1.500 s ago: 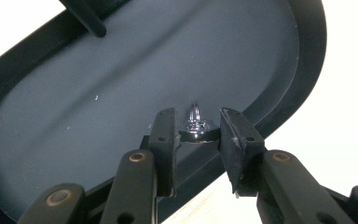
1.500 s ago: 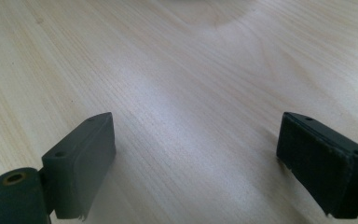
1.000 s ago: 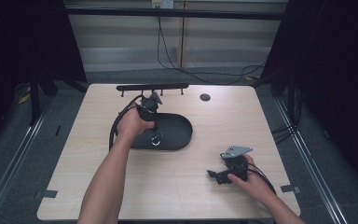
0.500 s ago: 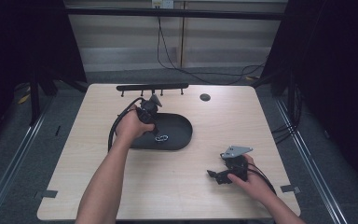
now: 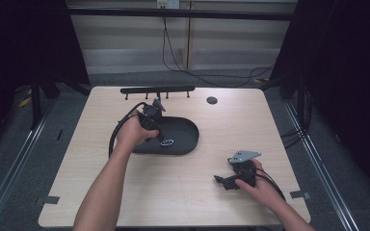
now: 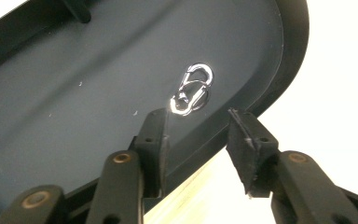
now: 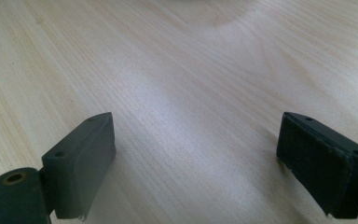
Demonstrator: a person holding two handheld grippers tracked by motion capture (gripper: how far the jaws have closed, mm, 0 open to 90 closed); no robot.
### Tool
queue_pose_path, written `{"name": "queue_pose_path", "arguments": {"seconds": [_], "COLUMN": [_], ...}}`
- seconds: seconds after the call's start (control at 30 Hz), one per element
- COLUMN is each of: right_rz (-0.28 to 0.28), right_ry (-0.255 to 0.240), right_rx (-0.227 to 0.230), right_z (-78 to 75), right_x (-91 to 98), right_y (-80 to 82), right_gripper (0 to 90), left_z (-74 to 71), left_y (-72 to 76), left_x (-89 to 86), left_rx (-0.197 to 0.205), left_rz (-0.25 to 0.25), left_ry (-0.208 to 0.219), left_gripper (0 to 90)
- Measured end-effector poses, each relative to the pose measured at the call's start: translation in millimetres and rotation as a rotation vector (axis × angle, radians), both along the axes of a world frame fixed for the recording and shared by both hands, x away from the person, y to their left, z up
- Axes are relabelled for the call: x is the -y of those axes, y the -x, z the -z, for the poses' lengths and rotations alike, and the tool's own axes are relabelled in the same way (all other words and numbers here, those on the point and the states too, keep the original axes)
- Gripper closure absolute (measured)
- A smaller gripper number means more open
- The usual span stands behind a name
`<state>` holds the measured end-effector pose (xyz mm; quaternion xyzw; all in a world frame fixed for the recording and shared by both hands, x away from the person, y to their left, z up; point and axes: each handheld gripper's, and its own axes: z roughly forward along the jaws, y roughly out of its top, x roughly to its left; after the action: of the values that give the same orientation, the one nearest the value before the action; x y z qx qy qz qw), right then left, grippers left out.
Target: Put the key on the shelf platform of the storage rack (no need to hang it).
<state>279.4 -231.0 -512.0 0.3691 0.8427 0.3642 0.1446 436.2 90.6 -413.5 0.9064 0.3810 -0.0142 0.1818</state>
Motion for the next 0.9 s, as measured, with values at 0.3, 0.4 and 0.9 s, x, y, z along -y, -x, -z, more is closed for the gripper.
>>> {"name": "queue_pose_path", "arguments": {"seconds": [0.3,0.4,0.9], "right_rz": [0.001,0.001,0.002], "right_ry": [0.000,0.000,0.001], "right_rx": [0.000,0.000,0.001], "right_z": [0.0,0.0,0.0], "right_x": [0.0,0.0,-0.1], "right_y": [0.1,0.1,0.2], "right_gripper": [11.2,11.2,11.2], "left_z": [-1.8,-2.7,-3.4], "left_y": [4.3,5.5,14.1], "left_x": [-1.3,-2.6,-14.3], "left_rx": [0.027,0.031,0.087], "left_rz": [0.014,0.022,0.005], "left_ry": [-0.004,-0.004,0.023], "left_gripper": [45.7,42.5,26.4]}}
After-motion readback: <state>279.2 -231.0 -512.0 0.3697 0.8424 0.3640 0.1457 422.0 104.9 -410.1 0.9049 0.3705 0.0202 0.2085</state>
